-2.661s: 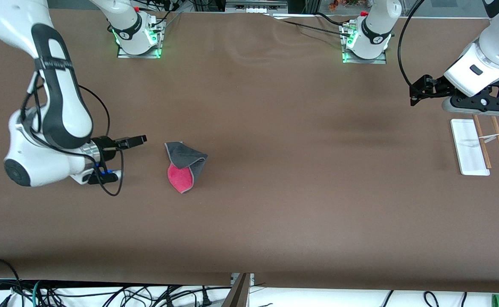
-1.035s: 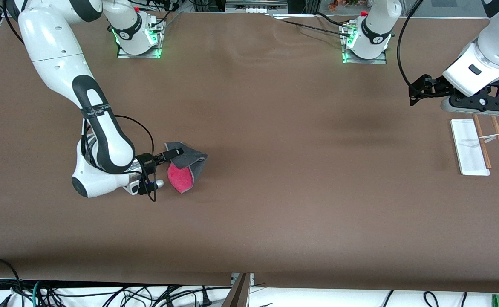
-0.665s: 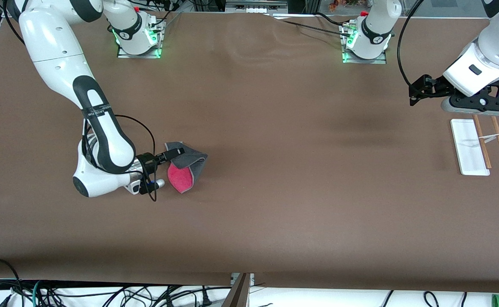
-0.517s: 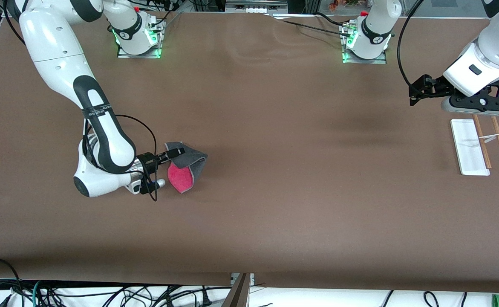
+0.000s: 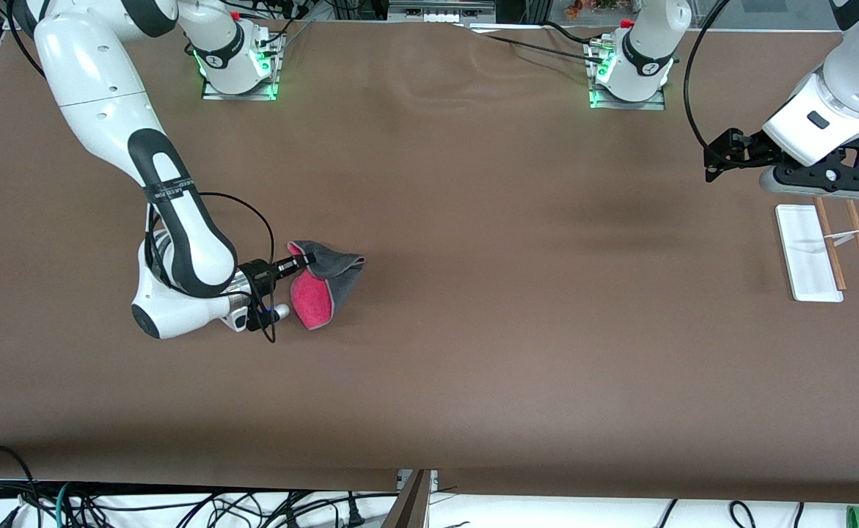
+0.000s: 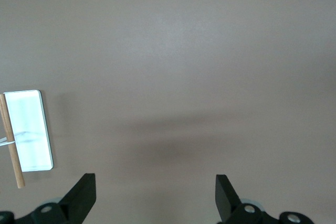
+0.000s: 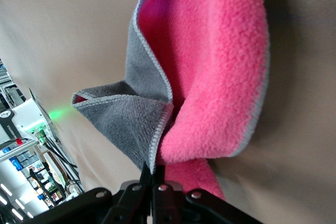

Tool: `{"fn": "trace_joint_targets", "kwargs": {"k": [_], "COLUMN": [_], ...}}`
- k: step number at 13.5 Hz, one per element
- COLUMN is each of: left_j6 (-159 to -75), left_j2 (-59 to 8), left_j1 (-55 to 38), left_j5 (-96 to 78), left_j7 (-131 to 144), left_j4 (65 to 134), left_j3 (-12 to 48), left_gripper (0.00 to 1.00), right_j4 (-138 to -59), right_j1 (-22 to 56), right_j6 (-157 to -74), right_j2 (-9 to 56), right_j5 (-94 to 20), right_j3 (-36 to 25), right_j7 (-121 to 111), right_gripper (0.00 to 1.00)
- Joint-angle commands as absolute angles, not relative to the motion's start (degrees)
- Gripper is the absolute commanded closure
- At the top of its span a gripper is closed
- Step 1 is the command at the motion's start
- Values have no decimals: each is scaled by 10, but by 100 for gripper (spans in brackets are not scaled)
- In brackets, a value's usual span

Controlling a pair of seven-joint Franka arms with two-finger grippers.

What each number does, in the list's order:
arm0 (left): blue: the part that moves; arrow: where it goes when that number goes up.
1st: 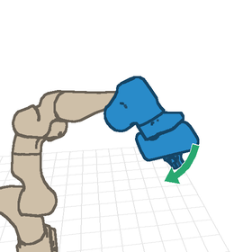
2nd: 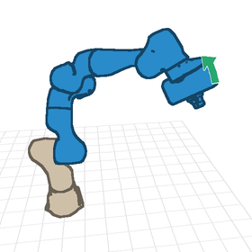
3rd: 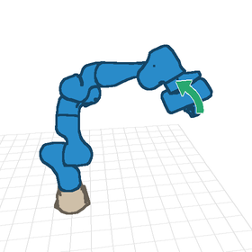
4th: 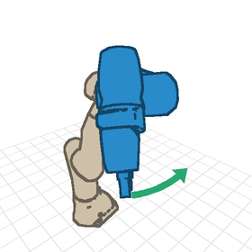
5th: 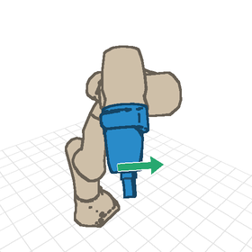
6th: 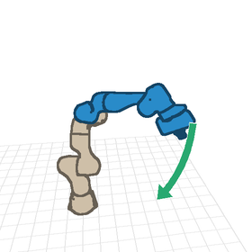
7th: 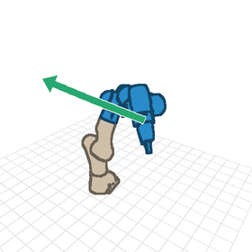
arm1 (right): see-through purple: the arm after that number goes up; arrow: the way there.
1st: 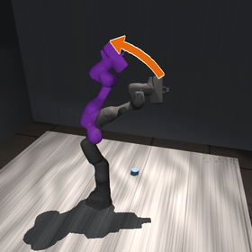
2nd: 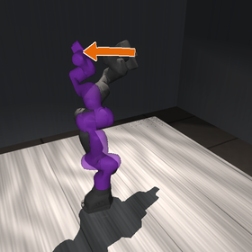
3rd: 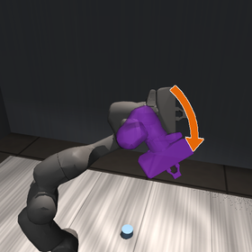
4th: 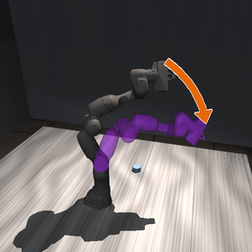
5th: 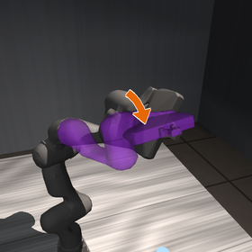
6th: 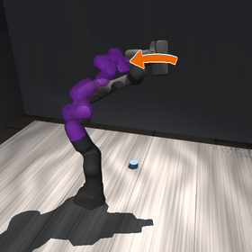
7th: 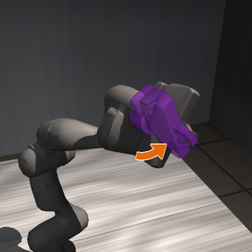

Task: Pass towel and hang on rack
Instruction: 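Close the right gripper on the towel's grey corner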

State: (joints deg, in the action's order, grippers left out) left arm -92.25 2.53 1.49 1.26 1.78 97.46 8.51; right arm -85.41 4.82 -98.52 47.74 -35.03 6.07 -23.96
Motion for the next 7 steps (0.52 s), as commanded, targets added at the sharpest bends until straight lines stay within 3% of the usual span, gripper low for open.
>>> {"fn": "trace_joint_targets", "kwargs": {"k": [1, 7], "left_j6": [-913, -913], "left_j2": [18, 18], "left_j1": [18, 18], "left_j5": [11, 11], "left_j7": [21, 21], "left_j4": [958, 958], "left_j3": [87, 87], "left_gripper": [0, 0], "right_j4": [-856, -853], "right_j1": [45, 42], "right_j6": [-965, -929], "right_j2": [470, 459], "right_j5": [-362, -362], "right_j3": [62, 62], "right_j7": [-250, -250], "right_gripper": [100, 100]}}
